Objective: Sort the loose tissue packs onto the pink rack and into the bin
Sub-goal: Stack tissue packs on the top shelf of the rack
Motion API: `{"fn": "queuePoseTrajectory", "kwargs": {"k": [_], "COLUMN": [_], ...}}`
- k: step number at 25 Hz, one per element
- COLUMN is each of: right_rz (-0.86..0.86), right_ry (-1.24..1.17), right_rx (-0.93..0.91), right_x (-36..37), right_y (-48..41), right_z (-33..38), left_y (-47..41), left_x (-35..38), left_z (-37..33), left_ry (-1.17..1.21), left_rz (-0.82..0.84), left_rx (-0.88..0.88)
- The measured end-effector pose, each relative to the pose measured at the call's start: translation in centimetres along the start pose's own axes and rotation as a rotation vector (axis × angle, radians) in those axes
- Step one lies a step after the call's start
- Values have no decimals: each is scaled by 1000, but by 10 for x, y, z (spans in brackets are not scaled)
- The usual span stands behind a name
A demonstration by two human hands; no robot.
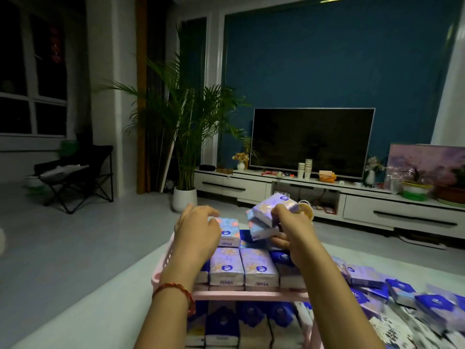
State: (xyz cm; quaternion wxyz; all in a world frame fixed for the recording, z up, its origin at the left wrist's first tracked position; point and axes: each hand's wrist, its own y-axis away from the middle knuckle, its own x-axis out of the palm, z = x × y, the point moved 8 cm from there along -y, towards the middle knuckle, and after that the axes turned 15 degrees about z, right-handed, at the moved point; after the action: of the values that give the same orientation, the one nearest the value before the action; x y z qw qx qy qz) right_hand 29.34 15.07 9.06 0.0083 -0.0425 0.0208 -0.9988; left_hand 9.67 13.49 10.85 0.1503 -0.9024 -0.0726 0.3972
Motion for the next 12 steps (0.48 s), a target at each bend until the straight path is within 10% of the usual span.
{"fn": "queuePoseTrajectory", "kwargs": {"k": [12], "right_rz": [-280], "right_ry": [225], "right_rx": [-136], "right_x": [-59], "right_y": [-18], "right_z": [1], "left_y": [-9], "left_x": [15], "left_z": [8], "left_ry": [-18], "left_rz": [80], "left_rx": [-48]}}
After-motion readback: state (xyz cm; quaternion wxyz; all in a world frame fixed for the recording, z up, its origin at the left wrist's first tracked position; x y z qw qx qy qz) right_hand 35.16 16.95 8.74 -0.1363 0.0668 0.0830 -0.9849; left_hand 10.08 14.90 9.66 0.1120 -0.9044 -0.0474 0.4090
